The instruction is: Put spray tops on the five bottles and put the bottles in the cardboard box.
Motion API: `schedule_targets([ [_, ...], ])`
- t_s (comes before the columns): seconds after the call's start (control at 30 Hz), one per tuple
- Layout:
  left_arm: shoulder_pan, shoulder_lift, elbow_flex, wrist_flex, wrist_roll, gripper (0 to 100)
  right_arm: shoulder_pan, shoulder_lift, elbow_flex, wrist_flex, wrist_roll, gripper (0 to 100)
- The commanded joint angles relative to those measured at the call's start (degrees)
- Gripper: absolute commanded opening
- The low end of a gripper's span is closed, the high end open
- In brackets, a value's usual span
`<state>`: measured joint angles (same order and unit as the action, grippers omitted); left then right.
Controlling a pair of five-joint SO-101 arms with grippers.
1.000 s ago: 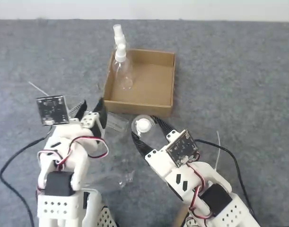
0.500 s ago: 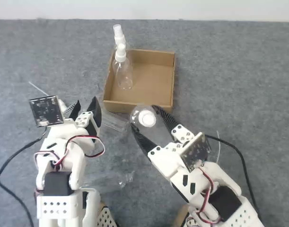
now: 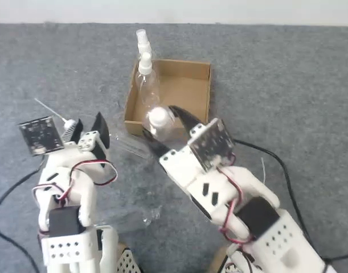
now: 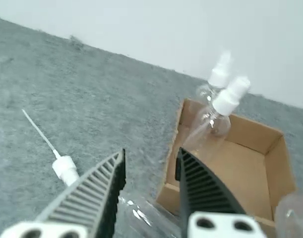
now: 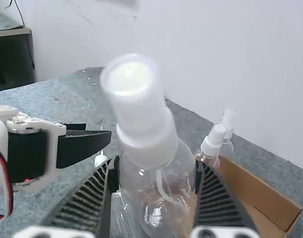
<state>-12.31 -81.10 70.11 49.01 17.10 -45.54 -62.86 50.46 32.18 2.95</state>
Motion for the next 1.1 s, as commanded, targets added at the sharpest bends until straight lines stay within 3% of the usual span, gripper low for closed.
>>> schedule_targets([
  [0.0,-2.5,-0.4,-1.2,-3.5,0.7,16,0.0,5.8,-6.1,-5.3,0.0,9.0],
  [0.6,-2.7,-0.4,-1.2,-3.3,0.7,16,3.7,31.0,-7.0,-32.6,-0.5,9.0],
  [0.9,-2.7,-0.4,-1.2,-3.3,0.7,16,3.9,39.3,-7.8,-37.6,-1.0,9.0],
  [1.07,-2.5,-0.4,-1.2,-3.3,0.7,16,5.4,44.0,-11.1,-37.4,-6.1,9.0],
])
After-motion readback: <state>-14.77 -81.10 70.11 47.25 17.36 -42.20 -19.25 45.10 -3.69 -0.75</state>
